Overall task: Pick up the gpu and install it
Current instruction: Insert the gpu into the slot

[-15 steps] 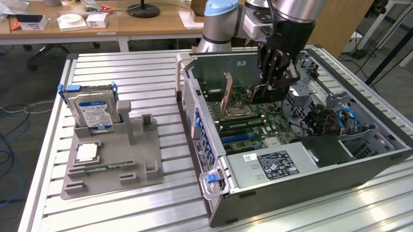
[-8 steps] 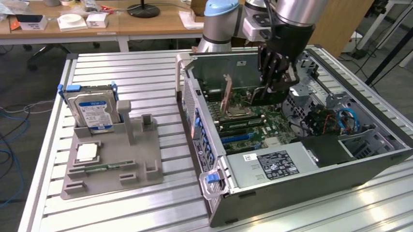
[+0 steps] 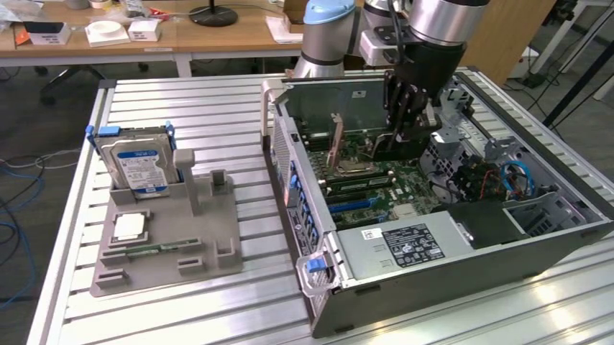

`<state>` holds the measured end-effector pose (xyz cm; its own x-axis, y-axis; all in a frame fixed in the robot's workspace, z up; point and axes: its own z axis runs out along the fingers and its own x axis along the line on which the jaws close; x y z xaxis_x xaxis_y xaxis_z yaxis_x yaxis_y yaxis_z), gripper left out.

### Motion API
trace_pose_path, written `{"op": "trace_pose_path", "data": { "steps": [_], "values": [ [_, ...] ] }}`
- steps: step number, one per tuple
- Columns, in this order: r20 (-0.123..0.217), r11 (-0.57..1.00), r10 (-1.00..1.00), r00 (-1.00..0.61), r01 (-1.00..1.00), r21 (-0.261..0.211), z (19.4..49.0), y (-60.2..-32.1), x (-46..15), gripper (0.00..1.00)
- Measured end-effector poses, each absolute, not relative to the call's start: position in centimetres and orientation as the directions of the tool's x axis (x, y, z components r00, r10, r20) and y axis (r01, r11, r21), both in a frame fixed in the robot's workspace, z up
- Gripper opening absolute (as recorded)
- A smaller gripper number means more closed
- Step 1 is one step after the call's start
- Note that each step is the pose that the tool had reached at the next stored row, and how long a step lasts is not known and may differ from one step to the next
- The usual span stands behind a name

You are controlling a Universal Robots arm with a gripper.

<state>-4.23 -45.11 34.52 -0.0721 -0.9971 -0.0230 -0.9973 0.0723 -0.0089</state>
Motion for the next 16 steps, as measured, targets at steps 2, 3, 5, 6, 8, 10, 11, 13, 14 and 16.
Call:
{"op": "trace_pose_path", "data": {
  "steps": [2, 3, 5, 6, 8, 10, 11, 13, 14, 16],
  "values": [
    [-0.023, 0.073, -0.997, -0.073, -0.997, -0.009, 34.50, -45.12, -4.23, 0.26],
    [-0.023, 0.073, -0.997, -0.073, -0.997, -0.009, 34.50, -45.16, -4.23, 0.26],
    [-0.023, 0.073, -0.997, -0.072, -0.997, -0.009, 34.51, -45.27, -4.23, 0.26],
    [-0.023, 0.073, -0.997, -0.072, -0.997, -0.009, 34.50, -45.33, -4.23, 0.26],
    [-0.023, 0.073, -0.997, -0.072, -0.997, -0.009, 34.49, -45.46, -4.23, 0.26],
    [-0.023, 0.073, -0.997, -0.073, -0.997, -0.009, 34.45, -45.61, -4.23, 0.26],
    [-0.023, 0.073, -0.997, -0.073, -0.997, -0.009, 34.42, -45.67, -4.24, 0.26],
    [-0.023, 0.073, -0.997, -0.073, -0.997, -0.009, 34.36, -45.78, -4.24, 0.26],
    [-0.023, 0.073, -0.997, -0.073, -0.997, -0.009, 34.32, -45.83, -4.23, 0.26],
    [-0.023, 0.073, -0.997, -0.073, -0.997, -0.009, 34.24, -45.92, -4.24, 0.26]
  ]
}}
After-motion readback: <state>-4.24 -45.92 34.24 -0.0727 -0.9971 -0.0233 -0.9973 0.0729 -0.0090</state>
